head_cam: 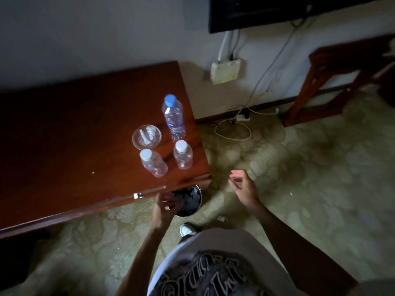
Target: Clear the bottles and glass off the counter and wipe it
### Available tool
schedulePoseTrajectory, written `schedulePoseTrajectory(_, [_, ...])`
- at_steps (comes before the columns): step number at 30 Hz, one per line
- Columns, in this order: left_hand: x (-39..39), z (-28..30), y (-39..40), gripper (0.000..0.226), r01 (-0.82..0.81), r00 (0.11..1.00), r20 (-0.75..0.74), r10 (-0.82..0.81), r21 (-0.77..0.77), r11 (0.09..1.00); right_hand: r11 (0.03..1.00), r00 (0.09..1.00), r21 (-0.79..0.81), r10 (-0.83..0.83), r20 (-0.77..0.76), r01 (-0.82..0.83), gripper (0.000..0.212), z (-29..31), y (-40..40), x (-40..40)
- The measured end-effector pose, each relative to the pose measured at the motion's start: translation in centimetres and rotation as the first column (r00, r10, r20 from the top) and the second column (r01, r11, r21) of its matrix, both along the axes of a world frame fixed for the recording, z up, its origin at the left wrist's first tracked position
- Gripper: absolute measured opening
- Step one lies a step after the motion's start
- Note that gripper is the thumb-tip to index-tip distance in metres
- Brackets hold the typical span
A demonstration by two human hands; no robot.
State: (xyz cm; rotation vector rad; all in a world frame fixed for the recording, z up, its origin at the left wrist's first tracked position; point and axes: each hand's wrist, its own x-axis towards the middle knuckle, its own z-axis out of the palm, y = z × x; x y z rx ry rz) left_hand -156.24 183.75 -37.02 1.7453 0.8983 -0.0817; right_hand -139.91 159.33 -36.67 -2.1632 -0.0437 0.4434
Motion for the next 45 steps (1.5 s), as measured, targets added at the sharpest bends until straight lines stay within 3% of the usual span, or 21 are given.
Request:
schedulePoseTrajectory(4, [3.0, -1.0, -5.2, 0.017, 0.265, 0.909, -0.252, -0.333, -0.268, 0.926, 0.976, 0.953, -0.144, -0.194, -0.233, 0.163, 0.024, -2.0, -9.5, -5.2])
schedulePoseTrajectory(7, [7.4, -3.2, -9.1, 0.040, 0.364, 0.696, -0.453, -0.557, -0.446, 0.818, 0.906, 0.816, -0.228, -0.421, -0.395, 0.357, 0.021, -3.4, -16.1, -10.5])
schedulePoseTrajectory(10, [13.0, -5.8, -13.8, 0.042, 0.587, 0.530, -0.428, -0.732, -0.438, 0.681, 0.725, 0.529, -0.252, -0.655, -0.540, 0.641, 0.025, -5.5, -21.5, -15.4])
schedulePoseTrajectory(12, [16.4, -4.6, -18.8, 0.027, 0.685, 0.459, -0.407, -0.790, -0.404, 0.606, 0.585, 0.333, -0.251, -0.707, -0.623, 0.771, 0.017, -5.6, -24.0, -18.0])
schedulePoseTrajectory(15, [19.6, -0.7, -27.0, 0.012, 0.790, 0.441, -0.317, -0.840, -0.307, 0.530, 0.429, 0.145, -0.240, -0.691, -0.708, 0.871, 0.014, -6.0, -27.1, -20.6])
schedulePoseTrajectory(17, [21.0, 0.2, -31.1, 0.006, 0.799, 0.428, -0.299, -0.853, -0.316, 0.512, 0.326, 0.055, -0.248, -0.697, -0.715, 0.912, 0.006, -6.5, -28.8, -21.9])
schedulePoseTrajectory(18, [21.5, 0.2, -32.8, 0.010, 0.787, 0.429, -0.291, -0.855, -0.344, 0.512, 0.293, 0.026, -0.258, -0.706, -0.707, 0.921, 0.013, -7.1, -29.9, -22.2])
schedulePoseTrajectory(20, [22.4, -0.3, -36.0, 0.028, 0.754, 0.428, -0.326, -0.843, -0.386, 0.532, 0.295, 0.021, -0.256, -0.692, -0.721, 0.921, 0.029, -7.5, -32.4, -21.7])
schedulePoseTrajectory(25, [24.4, -1.5, -42.7, 0.036, 0.692, 0.419, -0.494, -0.762, -0.369, 0.620, 0.267, 0.029, -0.201, -0.665, -0.746, 0.942, 0.028, -6.3, -42.3, -15.7])
schedulePoseTrajectory(30, [31.1, -2.1, -47.6, 0.026, 0.705, 0.412, -0.551, -0.726, -0.312, 0.637, 0.306, 0.199, -0.043, -0.714, -0.672, 0.951, 0.010, -3.0, -52.8, -5.8])
schedulePoseTrajectory(32, [34.1, -2.4, -49.5, 0.025, 0.711, 0.422, -0.557, -0.715, -0.287, 0.642, 0.287, 0.216, -0.008, -0.737, -0.641, 0.958, 0.010, -2.6, -56.1, -2.7])
schedulePoseTrajectory(39, [44.5, -5.0, -59.8, 0.035, 0.779, 0.228, -0.637, -0.736, -0.334, 0.530, 0.137, 0.028, -0.092, -0.690, -0.723, 0.986, 0.009, -5.6, -63.5, 1.7])
schedulePoseTrajectory(43, [53.1, -6.1, -70.8, 0.034, 0.804, 0.246, -0.630, -0.737, -0.291, 0.518, 0.029, -0.130, -0.196, -0.651, -0.747, 0.980, 0.021, -5.9, -67.6, 3.3])
schedulePoseTrajectory(45, [57.8, -4.9, -77.4, 0.035, 0.850, 0.181, -0.581, -0.793, -0.313, 0.423, -0.050, -0.200, -0.229, -0.685, -0.701, 0.972, 0.023, -4.3, -70.9, 5.3])
